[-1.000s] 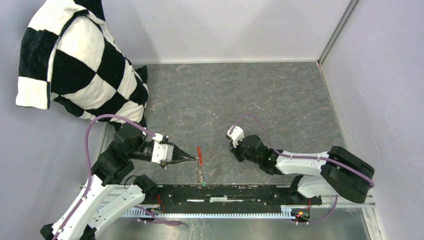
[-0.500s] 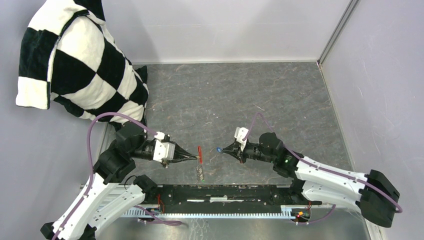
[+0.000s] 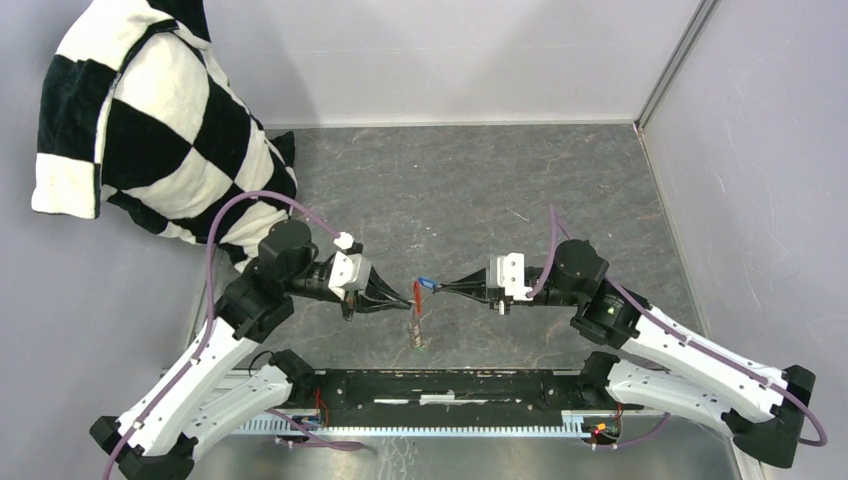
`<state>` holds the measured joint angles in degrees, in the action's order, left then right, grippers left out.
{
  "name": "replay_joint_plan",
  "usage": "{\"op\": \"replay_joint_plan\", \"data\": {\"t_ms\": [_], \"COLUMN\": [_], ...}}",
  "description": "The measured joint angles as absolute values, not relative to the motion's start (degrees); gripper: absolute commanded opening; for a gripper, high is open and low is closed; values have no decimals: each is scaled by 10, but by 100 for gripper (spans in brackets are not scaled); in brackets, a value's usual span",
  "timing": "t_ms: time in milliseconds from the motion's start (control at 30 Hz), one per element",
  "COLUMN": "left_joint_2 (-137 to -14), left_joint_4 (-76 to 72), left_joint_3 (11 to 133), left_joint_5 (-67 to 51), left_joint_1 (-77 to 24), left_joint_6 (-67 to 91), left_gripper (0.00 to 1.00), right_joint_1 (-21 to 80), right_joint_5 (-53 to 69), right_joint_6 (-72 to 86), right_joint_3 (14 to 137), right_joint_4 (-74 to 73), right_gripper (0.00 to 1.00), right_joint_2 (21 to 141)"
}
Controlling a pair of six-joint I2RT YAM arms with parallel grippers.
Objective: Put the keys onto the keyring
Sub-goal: Insert the key onto the keyring.
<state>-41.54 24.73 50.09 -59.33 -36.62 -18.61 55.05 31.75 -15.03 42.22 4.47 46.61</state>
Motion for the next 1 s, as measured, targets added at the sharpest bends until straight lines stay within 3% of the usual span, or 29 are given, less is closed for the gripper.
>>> {"op": "replay_joint_plan", "data": {"t_ms": [433, 1000], "left_joint_2": [-442, -442], "left_joint_4": [203, 232], "left_joint_3": [511, 525], "left_joint_5": [-611, -651], "left_joint_1": [-366, -366], "left_joint_6": [-138, -184], "left_gripper": [2, 2], "right_joint_1": [551, 628], "right_joint_5": [358, 343], "right_joint_6": [-350, -432], "right_joint_3": [564, 682], "right_joint_4": [-176, -271], "right_gripper": [0, 0], "right_joint_2": [540, 599]}}
